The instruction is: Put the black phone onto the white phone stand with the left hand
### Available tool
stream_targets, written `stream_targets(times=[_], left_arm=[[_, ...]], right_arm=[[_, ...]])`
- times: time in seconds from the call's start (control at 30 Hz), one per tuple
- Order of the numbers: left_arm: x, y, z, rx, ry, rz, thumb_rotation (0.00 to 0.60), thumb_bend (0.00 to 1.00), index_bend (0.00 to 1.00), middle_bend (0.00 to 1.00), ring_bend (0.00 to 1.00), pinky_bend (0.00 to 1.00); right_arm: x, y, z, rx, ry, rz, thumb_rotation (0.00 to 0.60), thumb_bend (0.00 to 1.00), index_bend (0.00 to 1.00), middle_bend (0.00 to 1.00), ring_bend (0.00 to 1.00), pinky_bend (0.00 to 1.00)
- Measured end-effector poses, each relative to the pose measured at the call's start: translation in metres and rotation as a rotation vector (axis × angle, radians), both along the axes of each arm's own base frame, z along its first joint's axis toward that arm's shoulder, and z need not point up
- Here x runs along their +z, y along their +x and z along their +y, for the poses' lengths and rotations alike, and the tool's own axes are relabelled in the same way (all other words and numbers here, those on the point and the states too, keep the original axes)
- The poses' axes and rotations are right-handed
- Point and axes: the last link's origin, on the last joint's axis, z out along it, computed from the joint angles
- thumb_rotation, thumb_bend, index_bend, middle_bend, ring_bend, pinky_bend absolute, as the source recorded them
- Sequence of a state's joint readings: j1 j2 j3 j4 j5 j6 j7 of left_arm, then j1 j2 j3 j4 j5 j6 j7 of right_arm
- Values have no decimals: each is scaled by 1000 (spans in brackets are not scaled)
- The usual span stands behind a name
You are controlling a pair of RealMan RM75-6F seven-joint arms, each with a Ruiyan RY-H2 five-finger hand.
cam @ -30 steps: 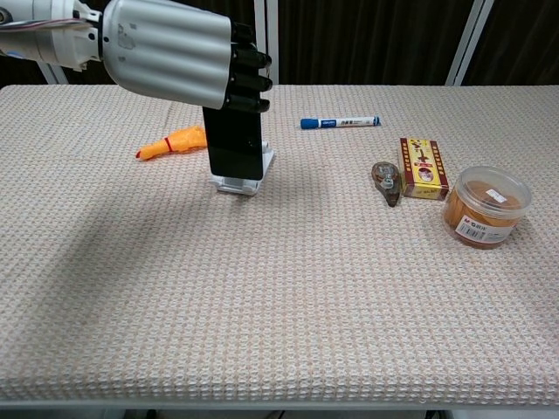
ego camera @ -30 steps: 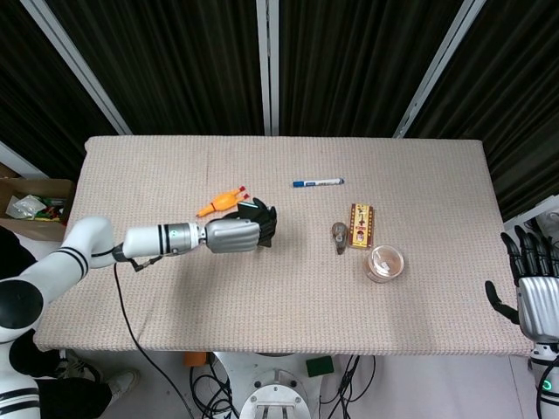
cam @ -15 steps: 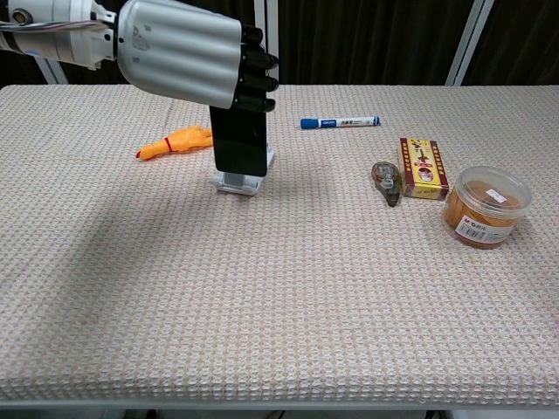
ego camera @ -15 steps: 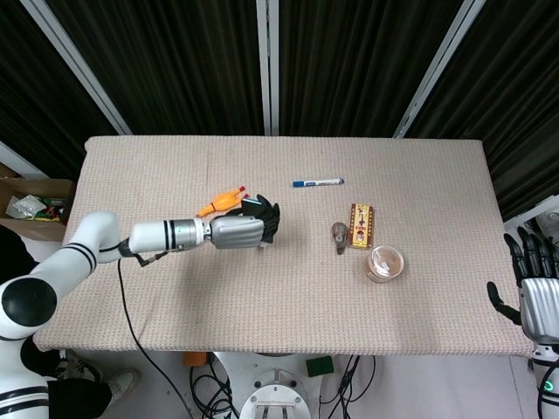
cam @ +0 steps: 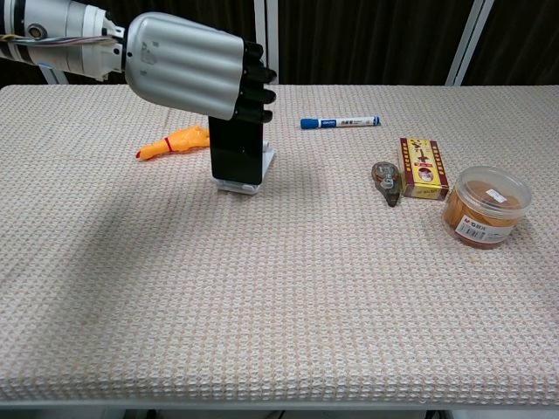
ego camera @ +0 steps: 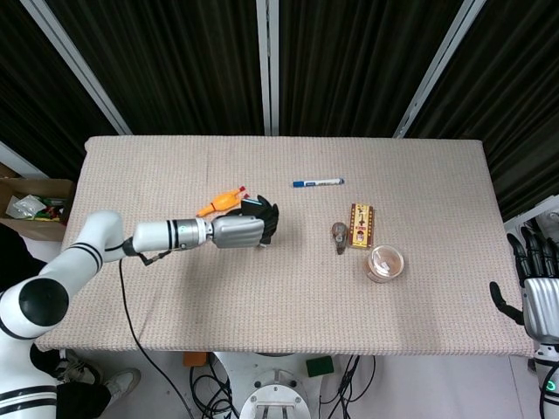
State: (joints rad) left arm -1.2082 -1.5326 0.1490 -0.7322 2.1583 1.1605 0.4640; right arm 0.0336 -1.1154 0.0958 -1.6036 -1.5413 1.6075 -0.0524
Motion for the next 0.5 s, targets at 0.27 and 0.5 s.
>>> stream_targets(times=[0.27,0.5], left_arm=[[-1,-5,2,1,5,13,600,417,732,598,450,454],[-3,-8,3,9,12,14,600,416,609,552,407,420]], right_arm=[[0,1,1,0,0,4,600,371,0,0,0,0],[-1,1,1,-3,3,6,600,373,0,0,0,0]])
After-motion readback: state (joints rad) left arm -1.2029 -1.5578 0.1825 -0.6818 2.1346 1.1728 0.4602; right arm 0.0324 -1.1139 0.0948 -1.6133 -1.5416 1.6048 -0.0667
